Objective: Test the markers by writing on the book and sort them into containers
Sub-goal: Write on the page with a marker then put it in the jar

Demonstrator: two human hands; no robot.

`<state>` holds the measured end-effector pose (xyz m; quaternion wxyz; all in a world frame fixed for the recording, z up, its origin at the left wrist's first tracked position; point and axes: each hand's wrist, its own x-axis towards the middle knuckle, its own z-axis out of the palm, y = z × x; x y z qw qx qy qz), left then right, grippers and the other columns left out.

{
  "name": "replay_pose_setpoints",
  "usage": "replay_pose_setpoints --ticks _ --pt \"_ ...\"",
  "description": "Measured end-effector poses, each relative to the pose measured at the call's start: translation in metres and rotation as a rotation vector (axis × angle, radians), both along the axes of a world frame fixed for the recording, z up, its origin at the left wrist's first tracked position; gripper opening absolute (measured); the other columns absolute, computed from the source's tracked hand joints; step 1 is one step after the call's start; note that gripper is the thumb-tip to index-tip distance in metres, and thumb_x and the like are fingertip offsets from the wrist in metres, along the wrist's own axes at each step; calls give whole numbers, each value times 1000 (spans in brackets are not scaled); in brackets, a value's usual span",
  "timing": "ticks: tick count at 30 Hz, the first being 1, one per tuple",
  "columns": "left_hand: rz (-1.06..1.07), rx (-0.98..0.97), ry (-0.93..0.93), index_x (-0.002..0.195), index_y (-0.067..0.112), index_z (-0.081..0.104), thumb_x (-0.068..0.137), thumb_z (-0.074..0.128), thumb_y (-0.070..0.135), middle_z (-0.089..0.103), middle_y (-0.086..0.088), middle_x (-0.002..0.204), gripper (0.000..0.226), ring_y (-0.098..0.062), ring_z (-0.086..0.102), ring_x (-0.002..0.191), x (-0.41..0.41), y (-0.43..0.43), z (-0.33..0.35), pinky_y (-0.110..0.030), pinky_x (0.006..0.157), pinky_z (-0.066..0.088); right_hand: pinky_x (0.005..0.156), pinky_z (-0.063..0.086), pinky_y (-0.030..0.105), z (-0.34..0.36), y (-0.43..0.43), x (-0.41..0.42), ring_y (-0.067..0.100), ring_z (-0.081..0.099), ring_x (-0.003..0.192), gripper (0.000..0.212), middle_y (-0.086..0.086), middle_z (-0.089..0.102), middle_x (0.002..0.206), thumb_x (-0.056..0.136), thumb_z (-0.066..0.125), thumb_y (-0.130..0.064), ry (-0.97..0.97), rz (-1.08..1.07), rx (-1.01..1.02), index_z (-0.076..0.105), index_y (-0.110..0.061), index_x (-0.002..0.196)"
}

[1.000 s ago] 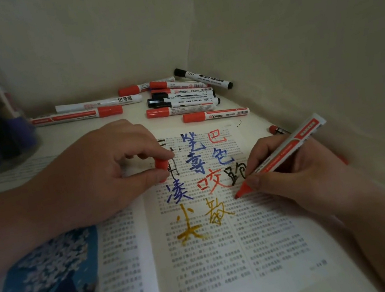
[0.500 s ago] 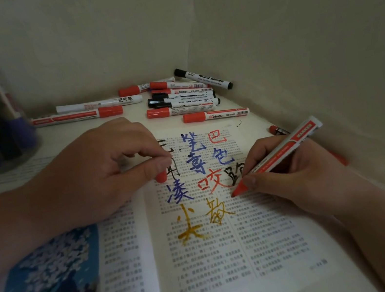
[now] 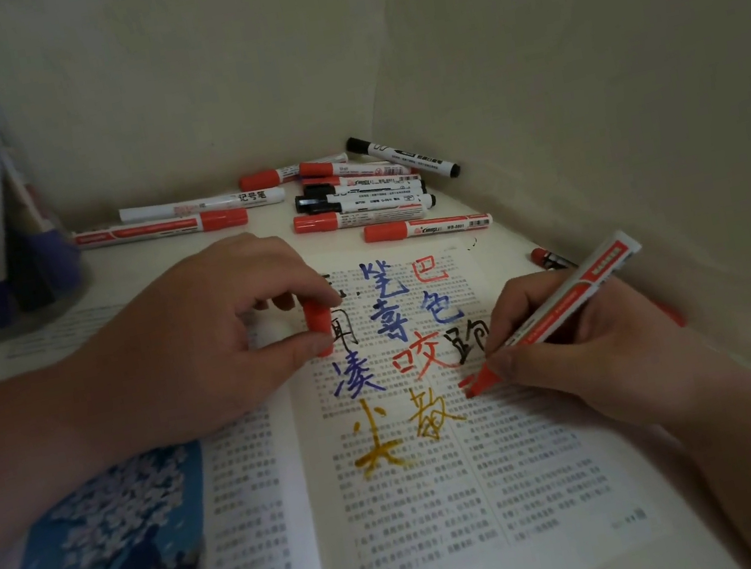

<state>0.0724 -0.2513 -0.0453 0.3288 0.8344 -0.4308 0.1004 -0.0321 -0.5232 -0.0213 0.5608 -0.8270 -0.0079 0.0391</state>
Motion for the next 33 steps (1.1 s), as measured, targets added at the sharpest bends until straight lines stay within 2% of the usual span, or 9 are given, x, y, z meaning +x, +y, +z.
replay_pose_setpoints --ticks 3,7,12,14,17,19,23,27,33 --pt "2 14 19 107 45 64 85 72 49 60 27 102 24 -3 58 99 -1 0 1 -23 84 47 46 35 21 2 1 -1 19 48 49 7 10 63 57 71 75 -10 16 27 44 69 -9 71" --pt "22 54 61 107 53 59 78 67 55 59 31 102 29 4 56 101 -3 1 2 -15 84 40 40 34 9 0 0 3 0 47 37 15 -3 59 47 83 70 12 -46 -49 56 61 4 74" --pt "53 52 101 99 61 54 76 60 64 60 33 104 25 8 55 100 -8 0 7 -12 80 40 45 39 19 2 0 1 11 49 47 7 7 58 54 67 71 -3 28 32 25 64 -5 66" --pt "67 19 119 97 57 54 77 62 59 57 39 108 22 12 55 102 -11 -2 11 -6 75 40 44 39 18 2 -2 1 10 50 46 6 8 58 54 66 70 -3 48 63 39 64 -5 65" --pt "79 -81 144 100 43 57 80 77 32 63 31 104 30 8 61 99 -14 -2 11 -1 80 40 45 39 18 0 -1 1 10 50 48 6 6 61 56 70 71 -6 20 48 85 65 -6 68" --pt "98 -126 147 100 38 57 79 77 22 66 26 100 34 7 64 93 -13 -2 9 -2 77 41 44 38 16 -2 0 2 8 50 47 9 4 62 56 72 72 -7 -7 11 97 65 -3 71" --pt "94 -153 127 97 36 58 78 76 21 65 21 96 29 -4 66 91 -13 -2 7 -13 77 49 44 37 16 -3 -1 3 7 49 46 11 3 61 54 74 75 -3 -30 -11 49 65 -3 71" --pt "105 -106 20 99 32 61 78 74 23 58 14 91 26 -12 60 87 -10 0 7 -20 72 44 42 37 16 0 -1 0 9 50 44 5 5 65 57 71 75 -10 28 65 84 70 -10 70" --pt "74 -101 -78 100 32 64 86 70 33 49 12 83 15 -17 52 76 -8 1 5 -23 67 40 47 36 24 0 -2 0 14 46 49 8 5 60 56 70 73 -12 -24 58 -74 66 -9 70"
